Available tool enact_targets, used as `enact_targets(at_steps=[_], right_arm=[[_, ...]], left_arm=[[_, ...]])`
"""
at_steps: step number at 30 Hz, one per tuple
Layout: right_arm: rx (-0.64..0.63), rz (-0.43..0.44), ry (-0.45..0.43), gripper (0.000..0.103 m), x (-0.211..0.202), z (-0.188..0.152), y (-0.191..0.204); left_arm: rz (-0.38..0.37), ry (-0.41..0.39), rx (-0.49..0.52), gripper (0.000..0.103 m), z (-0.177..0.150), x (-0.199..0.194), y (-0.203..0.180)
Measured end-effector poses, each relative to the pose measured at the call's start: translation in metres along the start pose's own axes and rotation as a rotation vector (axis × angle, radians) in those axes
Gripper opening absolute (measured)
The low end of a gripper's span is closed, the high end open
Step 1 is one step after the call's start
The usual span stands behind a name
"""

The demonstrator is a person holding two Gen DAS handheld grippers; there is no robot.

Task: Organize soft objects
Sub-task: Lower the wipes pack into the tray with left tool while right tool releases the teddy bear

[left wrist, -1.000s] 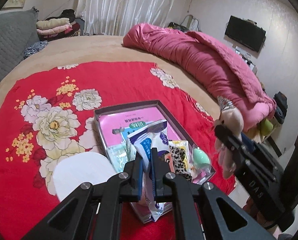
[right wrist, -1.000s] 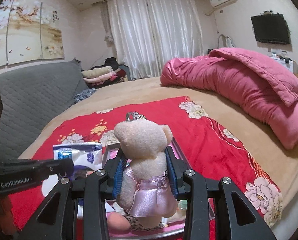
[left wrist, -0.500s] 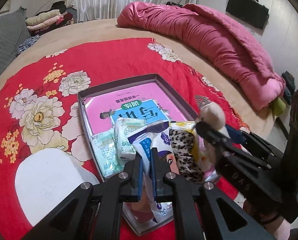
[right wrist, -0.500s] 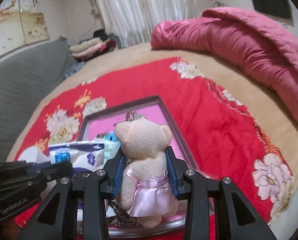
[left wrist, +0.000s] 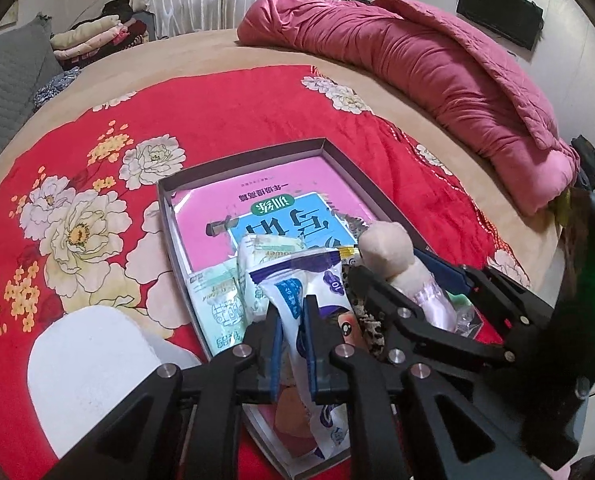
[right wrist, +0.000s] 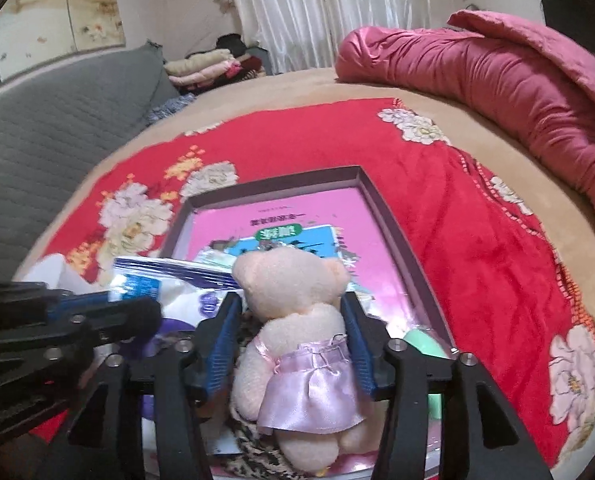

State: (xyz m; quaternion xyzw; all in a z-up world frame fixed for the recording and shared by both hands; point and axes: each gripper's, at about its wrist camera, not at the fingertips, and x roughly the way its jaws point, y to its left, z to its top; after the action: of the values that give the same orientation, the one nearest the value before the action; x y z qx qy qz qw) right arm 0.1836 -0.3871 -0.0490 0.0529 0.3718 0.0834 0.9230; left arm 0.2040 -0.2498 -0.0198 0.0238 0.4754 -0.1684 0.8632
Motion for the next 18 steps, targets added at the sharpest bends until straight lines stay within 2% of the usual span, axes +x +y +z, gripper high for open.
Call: enact_targets(at_steps=[3, 7, 10, 13, 18], right_arm=[[-0.002, -0.011, -0.026, 0.059, -0.008, 0.0, 0.0], [0.06, 0.016, -0.085, 0.071, -0.027, 0.002, -0.009], [0.091, 0.01, -0.126, 0.074, -0.043, 0.005, -0.016], [0.083, -0.031, -0.126, 0.074, -0.053, 0.006, -0.019], [0.079, -0.094, -0.132, 0.074, -0.064, 0.003, -0.023]], left_arm=[[-0.002, -0.006, -0.003, 0.01, 0.0, 0.0, 0.001], [-0.006, -0.008, -0.006, 0.01, -0.001, -0.001, 0.001], [-0.012, -0.011, -0.009, 0.014, -0.001, -0.001, 0.0], [-0.024, -0.018, -0.009, 0.025, 0.0, -0.003, -0.002], [-0.018, -0.034, -0.009, 0.056, 0.001, -0.007, -0.007]])
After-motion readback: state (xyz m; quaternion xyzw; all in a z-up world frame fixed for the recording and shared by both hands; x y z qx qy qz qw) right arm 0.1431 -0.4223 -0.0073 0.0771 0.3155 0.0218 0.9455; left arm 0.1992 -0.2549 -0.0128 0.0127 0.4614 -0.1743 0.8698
